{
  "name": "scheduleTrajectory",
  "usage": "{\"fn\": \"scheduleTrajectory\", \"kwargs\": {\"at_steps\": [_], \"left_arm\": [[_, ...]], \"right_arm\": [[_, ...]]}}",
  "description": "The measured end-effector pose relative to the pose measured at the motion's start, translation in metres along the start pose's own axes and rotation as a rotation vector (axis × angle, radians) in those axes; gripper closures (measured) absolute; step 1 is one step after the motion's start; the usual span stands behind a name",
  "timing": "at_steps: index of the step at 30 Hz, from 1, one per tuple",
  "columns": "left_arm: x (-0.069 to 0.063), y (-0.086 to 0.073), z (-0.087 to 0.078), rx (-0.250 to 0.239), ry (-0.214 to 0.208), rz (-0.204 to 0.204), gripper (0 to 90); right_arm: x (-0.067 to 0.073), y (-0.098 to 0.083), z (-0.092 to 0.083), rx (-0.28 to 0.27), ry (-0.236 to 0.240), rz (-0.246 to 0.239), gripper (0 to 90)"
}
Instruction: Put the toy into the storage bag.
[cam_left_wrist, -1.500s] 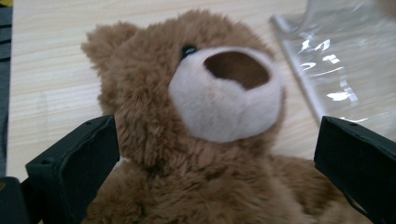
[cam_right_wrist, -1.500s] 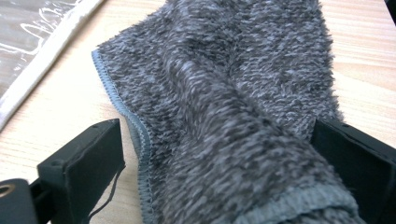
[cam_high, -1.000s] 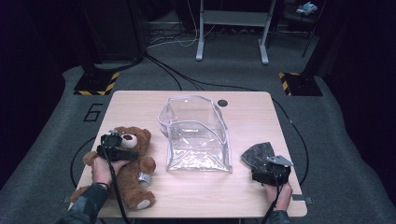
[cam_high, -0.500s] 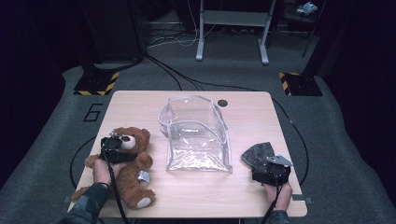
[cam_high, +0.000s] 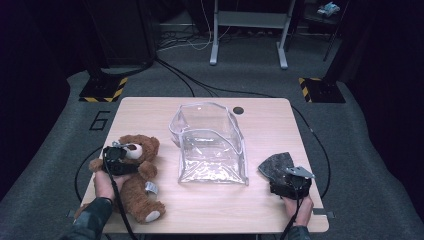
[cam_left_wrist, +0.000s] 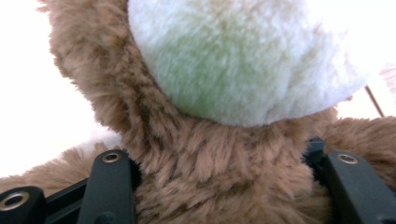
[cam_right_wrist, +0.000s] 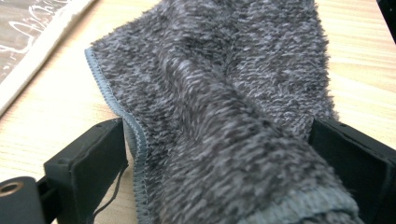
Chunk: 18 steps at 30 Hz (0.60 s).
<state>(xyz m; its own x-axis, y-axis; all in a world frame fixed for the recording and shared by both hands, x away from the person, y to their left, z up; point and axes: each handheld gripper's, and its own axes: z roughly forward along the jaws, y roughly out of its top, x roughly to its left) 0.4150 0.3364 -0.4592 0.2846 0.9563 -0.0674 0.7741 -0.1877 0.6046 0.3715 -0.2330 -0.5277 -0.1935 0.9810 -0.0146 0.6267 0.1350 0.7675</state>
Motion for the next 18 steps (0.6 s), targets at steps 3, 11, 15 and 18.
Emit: {"fn": "scheduleTrajectory", "kwargs": {"at_steps": [3,11,15,18], "left_arm": [[0.002,0.002,-0.008,-0.025,-0.004,-0.008,44.2],[0.008,0.009,-0.025,-0.091,-0.012,-0.02,45.1],[0.009,0.014,-0.033,-0.13,-0.006,-0.018,45.5],[0.01,0.018,-0.038,-0.152,-0.007,-0.014,45.7]], "right_arm": [[0.0,-0.001,-0.004,-0.046,0.02,0.0,2.3],[0.005,-0.003,-0.01,-0.104,0.088,-0.064,1.3],[0.009,-0.004,-0.016,-0.119,0.16,-0.04,1.7],[0.022,-0.005,-0.016,-0.091,0.187,-0.1,1.4]]}}
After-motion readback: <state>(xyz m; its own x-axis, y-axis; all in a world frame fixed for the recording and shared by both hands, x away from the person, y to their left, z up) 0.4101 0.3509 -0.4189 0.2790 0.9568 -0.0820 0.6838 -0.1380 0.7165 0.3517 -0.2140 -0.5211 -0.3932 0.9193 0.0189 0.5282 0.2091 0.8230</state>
